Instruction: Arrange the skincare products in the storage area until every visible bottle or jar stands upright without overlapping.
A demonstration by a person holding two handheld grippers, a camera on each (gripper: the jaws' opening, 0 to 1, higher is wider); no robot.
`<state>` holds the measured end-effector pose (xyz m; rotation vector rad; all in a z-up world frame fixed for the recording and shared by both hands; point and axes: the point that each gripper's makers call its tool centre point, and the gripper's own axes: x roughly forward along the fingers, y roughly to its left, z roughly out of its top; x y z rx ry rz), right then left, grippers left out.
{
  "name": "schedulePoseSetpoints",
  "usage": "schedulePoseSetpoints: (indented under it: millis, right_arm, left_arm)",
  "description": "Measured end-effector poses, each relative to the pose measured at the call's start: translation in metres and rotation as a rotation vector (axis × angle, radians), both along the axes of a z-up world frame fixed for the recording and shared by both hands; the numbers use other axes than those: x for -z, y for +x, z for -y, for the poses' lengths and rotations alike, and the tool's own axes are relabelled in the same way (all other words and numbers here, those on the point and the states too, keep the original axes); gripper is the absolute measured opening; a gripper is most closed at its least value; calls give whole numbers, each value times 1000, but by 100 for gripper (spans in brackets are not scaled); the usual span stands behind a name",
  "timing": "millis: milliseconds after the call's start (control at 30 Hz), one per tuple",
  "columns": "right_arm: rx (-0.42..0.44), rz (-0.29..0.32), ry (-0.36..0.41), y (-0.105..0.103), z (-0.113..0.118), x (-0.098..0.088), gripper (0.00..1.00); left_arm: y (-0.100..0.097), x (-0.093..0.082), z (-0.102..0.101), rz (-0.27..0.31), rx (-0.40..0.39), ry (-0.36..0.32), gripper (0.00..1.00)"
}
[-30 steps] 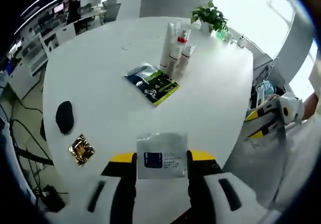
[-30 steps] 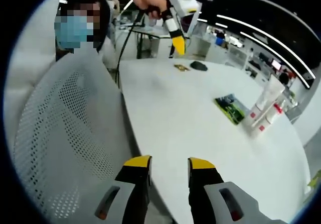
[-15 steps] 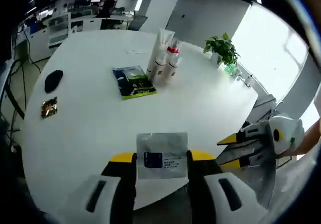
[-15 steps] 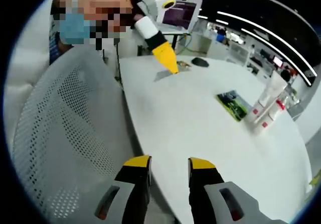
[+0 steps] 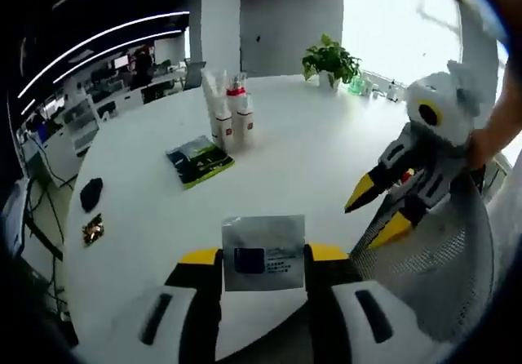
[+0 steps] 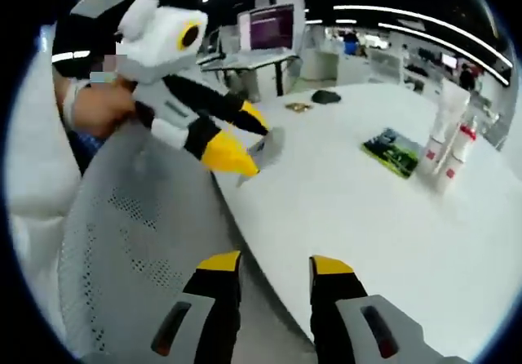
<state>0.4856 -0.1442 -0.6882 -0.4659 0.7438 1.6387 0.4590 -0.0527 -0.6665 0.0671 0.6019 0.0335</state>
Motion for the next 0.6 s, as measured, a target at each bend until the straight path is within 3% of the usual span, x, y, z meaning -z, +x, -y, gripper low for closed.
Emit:
schedulePoseSetpoints:
  millis: [100, 267, 367, 433, 600]
  right_arm:
    - [64, -129, 17, -1, -10, -11, 37]
    - [156, -280, 80, -3, -33, -35, 40]
    - [176, -293, 78, -1, -40, -39, 39]
    - [163, -341, 45, -11, -44, -38, 37]
    - [131, -362, -11, -28, -58, -32, 31]
  left_arm:
    - [4, -7, 10, 45, 40, 34, 35]
    - [3, -2, 23, 38, 125, 120, 35]
    - [2, -2, 28, 45, 147, 125, 35]
    - [3, -3, 30, 50, 161, 133, 35]
    - [3, -3, 34, 58, 191, 142, 35]
